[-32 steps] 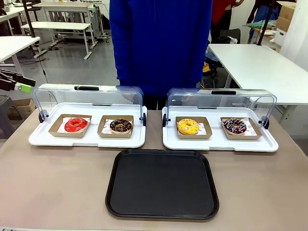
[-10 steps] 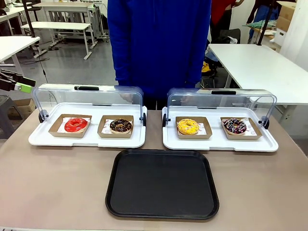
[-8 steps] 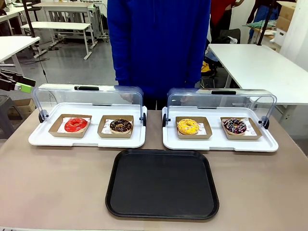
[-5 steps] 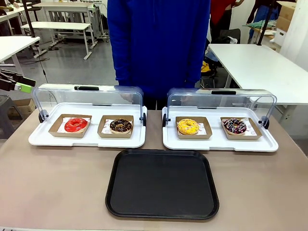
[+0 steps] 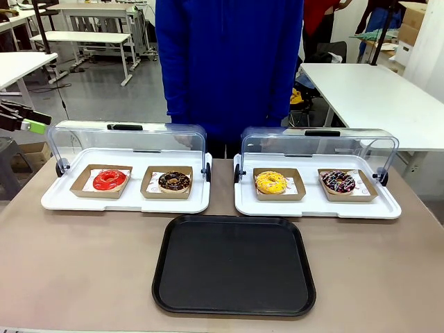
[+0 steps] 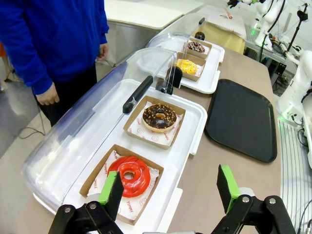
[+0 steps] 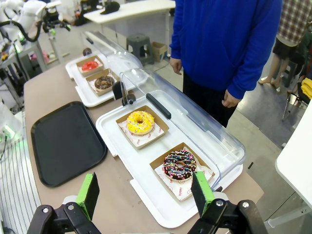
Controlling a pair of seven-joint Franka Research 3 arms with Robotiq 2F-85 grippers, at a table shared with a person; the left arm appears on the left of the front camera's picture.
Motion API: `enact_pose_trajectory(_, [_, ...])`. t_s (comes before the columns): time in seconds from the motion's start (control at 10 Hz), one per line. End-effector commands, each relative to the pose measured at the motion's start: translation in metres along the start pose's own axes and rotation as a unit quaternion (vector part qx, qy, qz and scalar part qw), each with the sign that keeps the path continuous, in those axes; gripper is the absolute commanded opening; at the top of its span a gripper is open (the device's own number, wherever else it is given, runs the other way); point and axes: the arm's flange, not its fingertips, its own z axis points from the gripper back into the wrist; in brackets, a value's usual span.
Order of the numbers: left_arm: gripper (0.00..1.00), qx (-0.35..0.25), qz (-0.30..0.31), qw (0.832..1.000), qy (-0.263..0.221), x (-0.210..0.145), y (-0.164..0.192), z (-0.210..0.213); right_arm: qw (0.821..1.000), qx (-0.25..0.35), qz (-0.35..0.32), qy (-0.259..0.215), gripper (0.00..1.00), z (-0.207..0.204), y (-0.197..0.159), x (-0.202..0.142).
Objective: Move the first donut from the left to the tray.
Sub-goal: Pick up the Paper togo box containing the Donut indicated by the person and place it on the Handle tray.
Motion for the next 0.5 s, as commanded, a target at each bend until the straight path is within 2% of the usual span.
enact_pose_trajectory(0.0, [1.0,0.0,0.0,1.0,0.0,0.0002,0.0,0.0,1.0,0.002,0.013,-0.016,1.0,-0.001,-0.0036,0.003])
enact_pose_trajectory(0.4, [1.0,0.0,0.0,1.0,0.0,0.0002,0.0,0.0,1.0,0.002,0.013,-0.016,1.0,-0.001,-0.0036,0.003])
